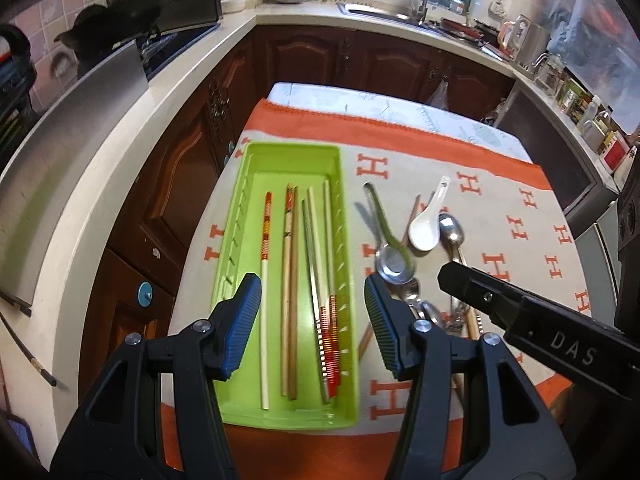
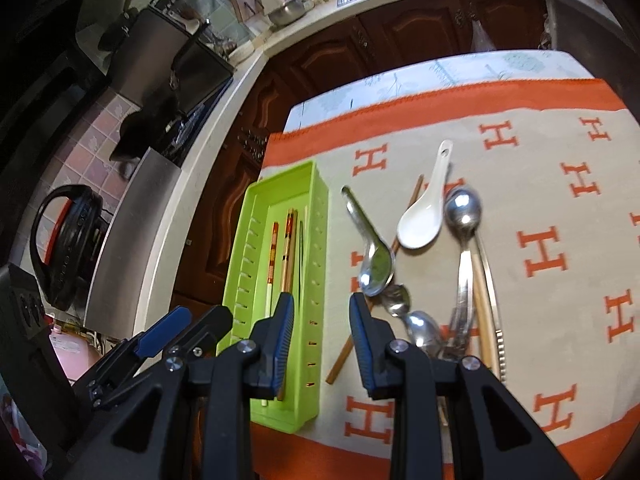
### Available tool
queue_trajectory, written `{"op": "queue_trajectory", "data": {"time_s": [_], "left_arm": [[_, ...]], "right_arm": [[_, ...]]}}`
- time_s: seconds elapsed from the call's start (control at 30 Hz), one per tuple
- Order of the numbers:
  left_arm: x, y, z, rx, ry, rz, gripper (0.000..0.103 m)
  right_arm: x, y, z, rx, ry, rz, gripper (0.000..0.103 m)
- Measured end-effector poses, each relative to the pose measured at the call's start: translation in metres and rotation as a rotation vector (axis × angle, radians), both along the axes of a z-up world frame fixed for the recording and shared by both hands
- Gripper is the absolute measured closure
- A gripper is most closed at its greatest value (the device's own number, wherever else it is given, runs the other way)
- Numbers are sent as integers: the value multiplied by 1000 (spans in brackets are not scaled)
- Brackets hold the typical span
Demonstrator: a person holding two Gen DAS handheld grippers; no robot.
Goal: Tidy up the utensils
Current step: 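Move both open tools back over the utensil pile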
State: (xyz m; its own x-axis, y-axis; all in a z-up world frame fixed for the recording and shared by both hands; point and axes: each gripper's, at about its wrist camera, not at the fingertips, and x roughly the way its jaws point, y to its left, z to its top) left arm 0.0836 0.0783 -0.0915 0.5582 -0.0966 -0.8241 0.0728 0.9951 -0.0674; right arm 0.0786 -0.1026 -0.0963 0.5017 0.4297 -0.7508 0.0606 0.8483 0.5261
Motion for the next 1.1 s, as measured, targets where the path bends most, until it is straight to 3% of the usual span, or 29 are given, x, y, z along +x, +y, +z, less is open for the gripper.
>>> {"op": "queue_trajectory", "data": {"time_s": [0.43, 0.63, 0.87, 1.03, 1.1], "left_arm": [[-24, -60, 60, -15, -110, -63, 52], [-26, -98, 72, -23, -122, -120, 52], [-21, -133, 51, -44, -56, -188, 52], [-7, -146, 6, -45, 68, -220, 53], [-3, -146, -13, -57, 115, -228, 61]], "right_arm": [[-31, -70, 49, -8, -144, -57, 74], [-40, -93, 53, -48, -153, -54, 74], [-38, -115, 32, -100, -77, -13, 74], [-29, -118, -2, -88, 13, 41, 74], [-24, -116, -18, -83, 55, 67, 74]]}}
